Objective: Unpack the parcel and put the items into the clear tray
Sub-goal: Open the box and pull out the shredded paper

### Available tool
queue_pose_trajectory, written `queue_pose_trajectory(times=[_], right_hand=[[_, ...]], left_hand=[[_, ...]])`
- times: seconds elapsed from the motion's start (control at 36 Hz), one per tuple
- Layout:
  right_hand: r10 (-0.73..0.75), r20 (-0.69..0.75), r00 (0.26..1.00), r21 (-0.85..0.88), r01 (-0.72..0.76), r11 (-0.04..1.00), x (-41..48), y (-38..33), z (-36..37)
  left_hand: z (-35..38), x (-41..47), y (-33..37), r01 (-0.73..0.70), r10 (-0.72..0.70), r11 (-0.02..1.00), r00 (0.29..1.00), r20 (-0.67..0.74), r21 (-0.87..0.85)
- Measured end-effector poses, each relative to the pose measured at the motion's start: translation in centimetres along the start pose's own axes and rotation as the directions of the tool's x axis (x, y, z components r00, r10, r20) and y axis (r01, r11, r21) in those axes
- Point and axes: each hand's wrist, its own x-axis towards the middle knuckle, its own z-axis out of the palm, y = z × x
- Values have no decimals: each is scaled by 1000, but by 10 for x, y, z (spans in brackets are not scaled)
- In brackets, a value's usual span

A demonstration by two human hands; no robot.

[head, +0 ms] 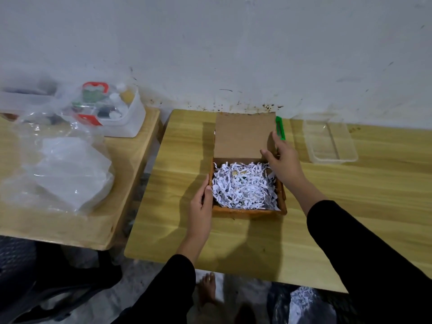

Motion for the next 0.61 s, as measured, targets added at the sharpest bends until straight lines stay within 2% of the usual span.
queue_pose_trajectory(times=[0.14,0.22,0.28,0.36,0.42,0.47,0.53,0.61], right_hand=[[25,16,1000,-16,-24,1000,-6,-1,-3],[-20,-10,1000,-29,20,999,-12,1,-12],[-71,-54,996,-75,67,995,-19,0,-20],[-247,-71,966,-189,230,955,-32,-3,-31],[-357,35,933,-227,355,907,-40,-7,-36],[-398,247,884,-227,452,863,-45,-10,-38],[-342,448,826,-252,484,838,-48,-11,-33],[-194,585,787,-350,461,815,-49,-10,-21]], left_hand=[[-7,3,10,-20,12,991,998,63,132],[-13,6,21,-107,96,962,994,56,251],[-15,8,32,-187,182,932,982,46,311],[-15,11,50,-300,287,855,953,97,423],[-14,14,62,-362,302,794,932,200,489],[-10,18,71,-402,234,751,904,359,524],[-4,25,73,-469,127,661,839,529,586],[7,38,69,-542,-51,471,771,635,696]])
